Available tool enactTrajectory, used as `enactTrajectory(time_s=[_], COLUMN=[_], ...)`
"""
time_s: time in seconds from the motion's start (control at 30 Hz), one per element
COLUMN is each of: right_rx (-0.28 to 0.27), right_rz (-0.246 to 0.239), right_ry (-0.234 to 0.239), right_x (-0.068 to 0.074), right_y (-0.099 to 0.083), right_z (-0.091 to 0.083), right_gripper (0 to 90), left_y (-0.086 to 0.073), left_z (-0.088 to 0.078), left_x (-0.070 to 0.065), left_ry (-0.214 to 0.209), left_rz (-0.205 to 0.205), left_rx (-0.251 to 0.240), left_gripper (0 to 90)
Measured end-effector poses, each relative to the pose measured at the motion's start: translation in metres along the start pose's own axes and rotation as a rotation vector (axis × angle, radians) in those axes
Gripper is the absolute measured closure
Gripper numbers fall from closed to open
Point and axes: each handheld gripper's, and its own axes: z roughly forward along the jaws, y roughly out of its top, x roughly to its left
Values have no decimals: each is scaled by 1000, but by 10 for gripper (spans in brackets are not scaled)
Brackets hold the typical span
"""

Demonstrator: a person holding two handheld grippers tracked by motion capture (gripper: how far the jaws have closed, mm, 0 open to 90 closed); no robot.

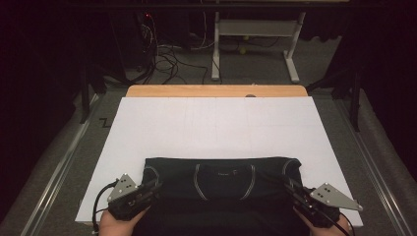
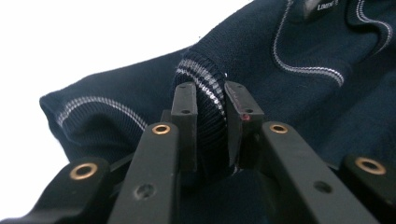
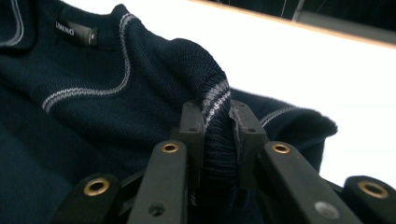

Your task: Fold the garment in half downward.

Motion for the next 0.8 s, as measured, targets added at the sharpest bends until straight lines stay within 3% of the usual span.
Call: enactTrajectory(time_s=[0.1, 0.13, 0.17, 0.2, 0.27, 0.33, 0.5, 0.63, 0.8], right_rx=[73, 73, 115, 115, 165, 219, 219, 172, 122], right_rz=[6, 6, 0, 0, -30, -38, -15, 23, 80], right_ry=[7, 7, 5, 5, -11, -17, -13, 0, -18], right_x=[-1, -1, -1, -1, -1, -3, -5, -10, -23], right_y=[-6, -6, -9, -9, -12, -16, -17, -16, -16], right_z=[10, 10, 16, 16, 24, 33, 38, 31, 25], right_gripper=[776, 776, 768, 768, 752, 733, 665, 559, 454], left_y=[-5, -6, -9, -9, -12, -12, -12, -8, -5], left_z=[10, 14, 21, 21, 30, 34, 32, 24, 13], left_x=[3, 3, 4, 4, 6, 10, 12, 16, 31], left_ry=[10, 15, 36, 36, 49, 41, 56, 98, 130], left_rz=[0, -3, -4, -4, 6, -6, -35, -81, -133], left_rx=[67, 81, 106, 106, 149, 141, 132, 96, 31], left_gripper=[709, 709, 692, 683, 674, 644, 510, 315, 260])
